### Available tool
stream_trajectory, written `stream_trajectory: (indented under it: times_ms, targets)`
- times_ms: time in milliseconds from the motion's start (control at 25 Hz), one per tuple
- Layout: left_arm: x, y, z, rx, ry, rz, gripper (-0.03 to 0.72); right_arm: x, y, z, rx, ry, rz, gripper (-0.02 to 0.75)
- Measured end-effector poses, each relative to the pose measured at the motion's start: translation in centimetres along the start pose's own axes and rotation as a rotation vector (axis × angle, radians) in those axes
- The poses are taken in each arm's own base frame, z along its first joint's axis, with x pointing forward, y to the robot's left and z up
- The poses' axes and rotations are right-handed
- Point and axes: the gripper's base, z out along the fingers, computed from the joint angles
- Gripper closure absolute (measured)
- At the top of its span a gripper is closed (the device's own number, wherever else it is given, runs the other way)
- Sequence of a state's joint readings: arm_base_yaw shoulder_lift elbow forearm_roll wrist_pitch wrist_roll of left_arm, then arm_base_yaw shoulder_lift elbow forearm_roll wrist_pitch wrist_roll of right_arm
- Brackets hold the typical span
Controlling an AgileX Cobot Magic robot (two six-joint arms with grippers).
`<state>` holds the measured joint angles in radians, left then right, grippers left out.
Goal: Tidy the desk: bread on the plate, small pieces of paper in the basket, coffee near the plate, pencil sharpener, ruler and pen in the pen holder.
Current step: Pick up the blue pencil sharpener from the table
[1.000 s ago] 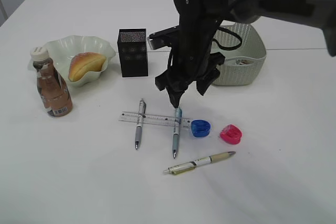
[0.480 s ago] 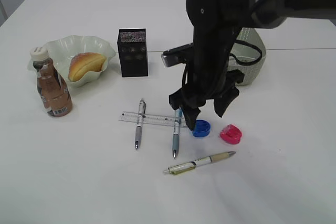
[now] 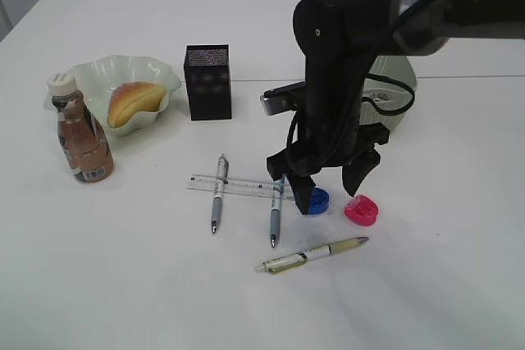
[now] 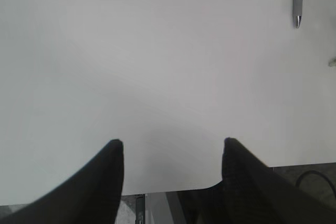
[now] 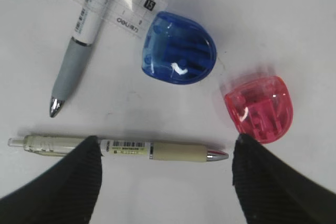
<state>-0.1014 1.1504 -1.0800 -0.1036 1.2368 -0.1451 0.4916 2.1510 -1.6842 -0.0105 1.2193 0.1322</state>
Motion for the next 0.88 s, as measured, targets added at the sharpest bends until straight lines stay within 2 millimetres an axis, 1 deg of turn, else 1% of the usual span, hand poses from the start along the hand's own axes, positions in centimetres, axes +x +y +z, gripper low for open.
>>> stream_trajectory:
  times_ms: [240,320,560,760,880]
  targets:
    - [0.1,-0.4,0.0,0.046,0.007,-0.029,0.255,-0.1,-0.1,0.0,0.016,-0.008,0.03,0.173]
    - [0.1,-0.5,0.0,0.058,0.009,-0.034,0.255,-0.1,-0.2,0.3,0.019,-0.003,0.036,0.173]
    - [0.1,-0.6,0.0,0.066,0.01,-0.039,0.255,-1.4,-0.1,1.3,0.034,-0.007,0.03,0.173]
    - [0.1,-0.6,0.0,0.066,0.01,-0.039,0.255,-2.5,-0.3,0.3,0.056,-0.06,0.018,0.173]
    - [0.1,-0.6,0.0,0.066,0.01,-0.039,0.255,-3.0,-0.4,0.5,0.073,-0.074,0.012,0.173]
